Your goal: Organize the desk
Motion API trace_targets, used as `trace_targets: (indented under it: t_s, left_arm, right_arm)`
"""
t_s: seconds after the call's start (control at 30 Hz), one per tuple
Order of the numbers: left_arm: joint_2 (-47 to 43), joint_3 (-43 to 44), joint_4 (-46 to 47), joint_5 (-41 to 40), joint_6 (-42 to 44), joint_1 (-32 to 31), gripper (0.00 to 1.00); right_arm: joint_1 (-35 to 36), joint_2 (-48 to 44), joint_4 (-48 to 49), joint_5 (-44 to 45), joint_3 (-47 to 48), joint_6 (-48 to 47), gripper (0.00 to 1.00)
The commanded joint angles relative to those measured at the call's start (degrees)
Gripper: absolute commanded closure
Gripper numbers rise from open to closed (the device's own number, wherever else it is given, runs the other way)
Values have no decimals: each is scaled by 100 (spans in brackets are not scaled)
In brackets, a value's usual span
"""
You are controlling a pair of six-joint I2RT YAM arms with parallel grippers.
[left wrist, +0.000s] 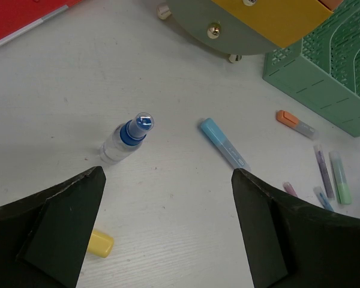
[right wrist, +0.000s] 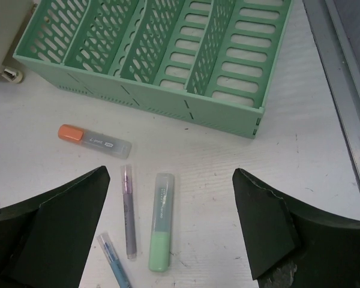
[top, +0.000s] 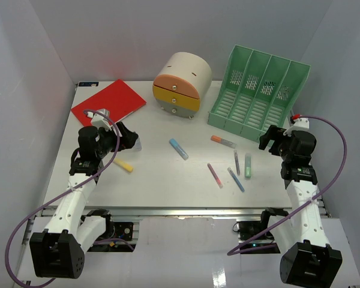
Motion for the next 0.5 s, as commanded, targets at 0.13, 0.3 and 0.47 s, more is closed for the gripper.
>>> trace_targets:
  t_s: [0.13,0.3,0.47]
  left_arm:
    - [-114,169,200,-154,303,6,2]
    - [-72,545,91,-251,654,6,2]
    - [836,1778,-448,-381,1030,6,2]
  right_arm:
    - [-3,57,239,-2305,122,-996,10]
    - [86,402,-562,-4679,722,-3068,10]
    - [395,955,-1485,-5632,1186,-4431,10]
